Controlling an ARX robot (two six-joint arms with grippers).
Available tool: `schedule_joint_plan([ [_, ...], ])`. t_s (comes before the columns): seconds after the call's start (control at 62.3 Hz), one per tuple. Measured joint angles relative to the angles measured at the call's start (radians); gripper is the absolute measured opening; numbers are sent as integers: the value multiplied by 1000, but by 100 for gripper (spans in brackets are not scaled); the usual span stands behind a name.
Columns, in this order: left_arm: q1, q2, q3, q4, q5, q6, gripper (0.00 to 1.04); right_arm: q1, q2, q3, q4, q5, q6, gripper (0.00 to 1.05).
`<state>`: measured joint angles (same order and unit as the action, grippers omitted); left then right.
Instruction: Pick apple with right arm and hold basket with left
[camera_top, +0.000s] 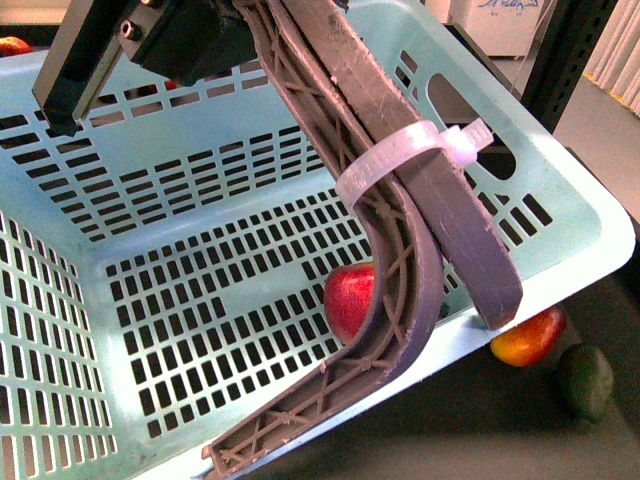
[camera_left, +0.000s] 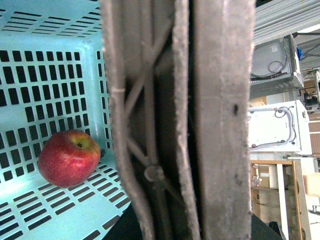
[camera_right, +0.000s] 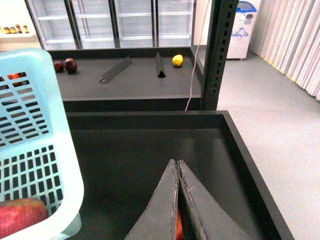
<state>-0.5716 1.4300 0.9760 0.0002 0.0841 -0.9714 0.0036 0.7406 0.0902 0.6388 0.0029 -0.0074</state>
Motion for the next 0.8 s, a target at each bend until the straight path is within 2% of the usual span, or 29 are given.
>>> schedule_joint_plan([
  [0.289, 0, 0, 0, 0, -6, 2, 15, -1, -148, -46, -103, 0, 0, 2],
  [0.369, 0, 0, 0, 0, -1, 1, 15, -1, -169, -72, -80, 1, 2, 2],
  [0.803, 0, 0, 0, 0, -3, 1, 15, -2, -393, -72, -291, -2, 3, 2],
])
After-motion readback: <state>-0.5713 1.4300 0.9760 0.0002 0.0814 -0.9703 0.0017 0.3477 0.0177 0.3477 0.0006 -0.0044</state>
